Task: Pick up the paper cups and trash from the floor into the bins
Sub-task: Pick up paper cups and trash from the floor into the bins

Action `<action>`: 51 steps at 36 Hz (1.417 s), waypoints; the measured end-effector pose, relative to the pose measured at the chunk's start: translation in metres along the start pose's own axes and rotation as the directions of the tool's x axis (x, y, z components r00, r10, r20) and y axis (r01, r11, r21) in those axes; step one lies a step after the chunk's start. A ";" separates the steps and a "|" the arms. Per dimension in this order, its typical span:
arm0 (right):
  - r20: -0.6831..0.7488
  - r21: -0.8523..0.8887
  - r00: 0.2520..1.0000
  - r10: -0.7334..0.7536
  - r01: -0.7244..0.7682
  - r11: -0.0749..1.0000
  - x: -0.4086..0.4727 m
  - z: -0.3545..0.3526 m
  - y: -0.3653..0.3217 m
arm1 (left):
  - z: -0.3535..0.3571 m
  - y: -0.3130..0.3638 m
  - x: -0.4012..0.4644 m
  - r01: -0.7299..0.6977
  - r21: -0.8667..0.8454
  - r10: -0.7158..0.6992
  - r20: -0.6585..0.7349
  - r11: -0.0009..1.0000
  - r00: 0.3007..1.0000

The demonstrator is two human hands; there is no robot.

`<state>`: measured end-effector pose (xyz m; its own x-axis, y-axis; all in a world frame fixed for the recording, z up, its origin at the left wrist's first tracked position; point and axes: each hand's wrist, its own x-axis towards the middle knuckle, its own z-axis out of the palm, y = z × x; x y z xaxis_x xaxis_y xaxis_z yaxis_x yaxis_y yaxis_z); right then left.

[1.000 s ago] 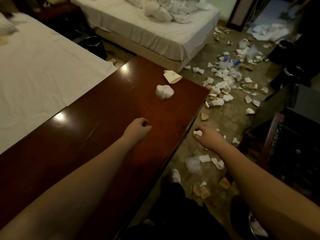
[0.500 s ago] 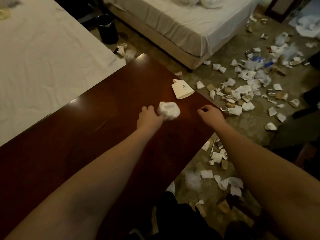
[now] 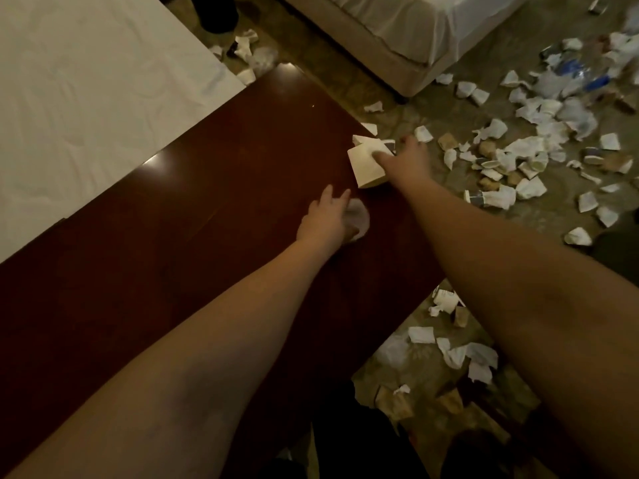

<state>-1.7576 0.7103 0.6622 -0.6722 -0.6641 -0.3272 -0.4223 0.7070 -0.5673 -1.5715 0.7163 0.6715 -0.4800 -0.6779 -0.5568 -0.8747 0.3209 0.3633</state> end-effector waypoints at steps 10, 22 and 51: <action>0.077 -0.264 0.996 -0.043 0.062 0.963 0.007 0.017 -0.010 | 0.009 -0.029 -0.021 -0.072 0.031 0.067 0.121 0.997 0.990; 0.119 -0.200 0.989 0.090 -0.065 0.978 0.005 0.035 -0.012 | 0.024 -0.055 -0.055 -0.080 0.017 0.080 -0.031 0.997 0.996; -0.033 0.560 0.961 0.274 -0.209 0.802 -0.358 -0.051 0.185 | 0.068 -0.040 -0.263 -0.113 -0.714 0.122 -0.040 0.690 0.992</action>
<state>-1.6265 1.0910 0.7132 -0.7818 -0.4370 -0.4448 0.1421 0.5697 -0.8095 -1.4149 0.9267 0.7530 -0.5797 -0.6595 -0.4785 -0.5013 -0.1743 0.8475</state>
